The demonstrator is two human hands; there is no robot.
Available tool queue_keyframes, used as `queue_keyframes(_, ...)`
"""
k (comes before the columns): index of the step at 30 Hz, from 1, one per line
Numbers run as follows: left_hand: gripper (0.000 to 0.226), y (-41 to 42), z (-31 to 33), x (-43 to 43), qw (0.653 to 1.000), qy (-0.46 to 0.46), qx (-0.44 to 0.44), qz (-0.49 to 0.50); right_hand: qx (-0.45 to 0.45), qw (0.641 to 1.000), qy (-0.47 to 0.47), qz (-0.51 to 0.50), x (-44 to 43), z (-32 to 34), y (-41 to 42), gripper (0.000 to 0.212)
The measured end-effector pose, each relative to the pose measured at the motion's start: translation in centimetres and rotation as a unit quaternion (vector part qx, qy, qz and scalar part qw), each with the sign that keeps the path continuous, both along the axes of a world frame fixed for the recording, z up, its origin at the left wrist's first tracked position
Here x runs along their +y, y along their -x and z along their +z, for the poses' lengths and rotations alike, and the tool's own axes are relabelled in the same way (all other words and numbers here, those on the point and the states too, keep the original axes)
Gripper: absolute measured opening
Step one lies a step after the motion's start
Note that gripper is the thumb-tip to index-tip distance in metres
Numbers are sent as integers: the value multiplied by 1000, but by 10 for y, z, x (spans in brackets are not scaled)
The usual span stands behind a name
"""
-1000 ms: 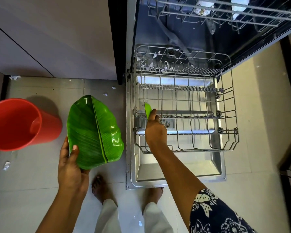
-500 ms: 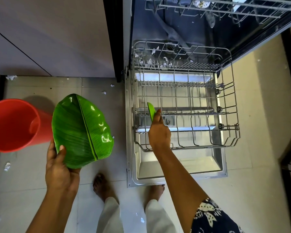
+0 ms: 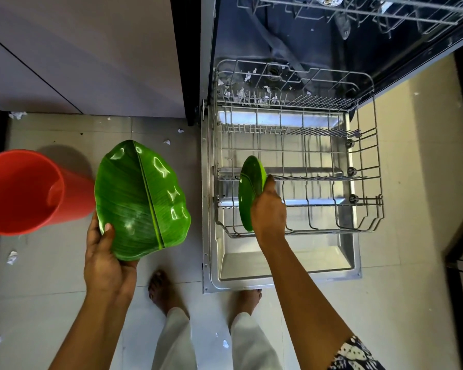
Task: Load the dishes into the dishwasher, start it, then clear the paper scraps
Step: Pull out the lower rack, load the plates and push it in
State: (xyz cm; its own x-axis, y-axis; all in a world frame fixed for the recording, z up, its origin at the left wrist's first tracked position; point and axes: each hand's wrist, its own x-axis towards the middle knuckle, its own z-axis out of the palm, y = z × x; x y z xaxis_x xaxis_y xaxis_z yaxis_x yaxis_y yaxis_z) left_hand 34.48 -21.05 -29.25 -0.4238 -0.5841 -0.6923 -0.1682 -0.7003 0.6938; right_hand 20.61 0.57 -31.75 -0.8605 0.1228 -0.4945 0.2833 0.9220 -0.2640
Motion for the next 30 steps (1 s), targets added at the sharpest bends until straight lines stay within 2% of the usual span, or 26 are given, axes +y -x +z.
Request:
queue_keyframes(6,45,-4,-3,-10,1000,7,-3,-7,17,985,-79,153,-23,-17,7,63)
queue_keyframes(8,45,-4,-4,-11,1000,6,-3,-3,13,981,-71,177,-37,-23,5,64)
queue_keyframes(12,44,-5,-2,-13,1000,7,0,-10,-57,984,-46,163,-58,-28,13,74)
queue_keyframes(14,44,-5,-1,-15,1000,6,2,-15,-59,986,-40,149,-62,-28,18,75)
queue_keyframes(22,45,-13,-4,-21,1000,14,9,-25,-95,992,-6,84,-67,-24,63,44)
queue_keyframes(25,46,-16,-9,-21,1000,7,13,-26,-70,995,-33,70,-50,-16,62,30)
queue_keyframes(30,46,-17,-13,-16,1000,-6,7,-21,1,997,-68,41,0,26,53,34)
